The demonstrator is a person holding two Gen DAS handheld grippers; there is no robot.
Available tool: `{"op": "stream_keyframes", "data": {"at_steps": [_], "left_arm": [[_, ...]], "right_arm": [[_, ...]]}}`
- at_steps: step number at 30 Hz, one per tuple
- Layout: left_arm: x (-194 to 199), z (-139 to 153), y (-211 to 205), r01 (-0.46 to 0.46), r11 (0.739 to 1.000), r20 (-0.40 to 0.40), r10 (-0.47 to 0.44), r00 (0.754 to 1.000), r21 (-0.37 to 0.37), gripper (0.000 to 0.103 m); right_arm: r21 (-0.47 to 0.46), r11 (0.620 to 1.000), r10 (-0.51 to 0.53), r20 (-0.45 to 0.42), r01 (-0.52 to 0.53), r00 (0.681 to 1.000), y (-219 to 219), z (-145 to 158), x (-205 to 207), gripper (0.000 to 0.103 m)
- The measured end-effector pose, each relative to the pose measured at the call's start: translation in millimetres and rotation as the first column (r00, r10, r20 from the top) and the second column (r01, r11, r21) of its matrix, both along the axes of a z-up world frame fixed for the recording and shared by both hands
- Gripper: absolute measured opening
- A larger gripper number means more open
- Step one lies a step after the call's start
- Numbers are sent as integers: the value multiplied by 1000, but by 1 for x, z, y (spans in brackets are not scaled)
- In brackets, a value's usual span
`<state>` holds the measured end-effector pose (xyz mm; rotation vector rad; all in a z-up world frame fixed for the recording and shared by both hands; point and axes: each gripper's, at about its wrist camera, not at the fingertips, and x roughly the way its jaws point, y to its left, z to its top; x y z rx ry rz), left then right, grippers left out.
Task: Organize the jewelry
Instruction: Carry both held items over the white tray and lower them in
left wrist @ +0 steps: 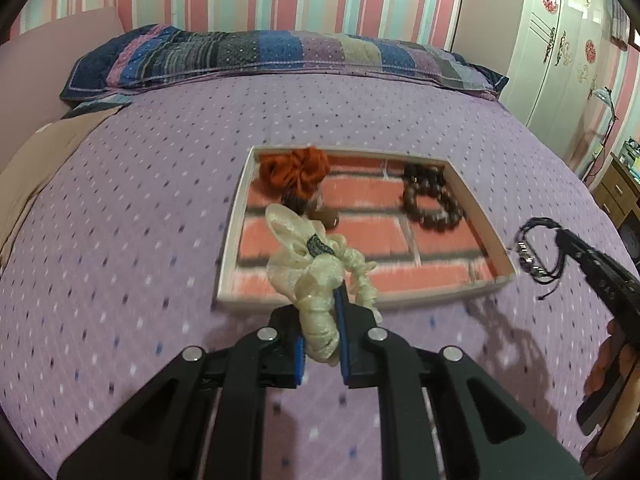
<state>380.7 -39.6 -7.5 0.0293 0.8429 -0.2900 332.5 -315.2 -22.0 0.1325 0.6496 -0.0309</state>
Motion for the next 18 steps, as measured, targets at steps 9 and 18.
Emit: {"op": "stream_keyframes", "data": {"at_steps": [9,18], "left_arm": [[98,-33,-29,-32,999,-84,35,996,41,13],[155,-70,-32,-72,994,-147,84,986,87,13]], "right_arm": [[55,998,-10,-84,15,996,7,-25,92,10],[29,999,-19,-158,24,987,13,-45,154,10]]}}
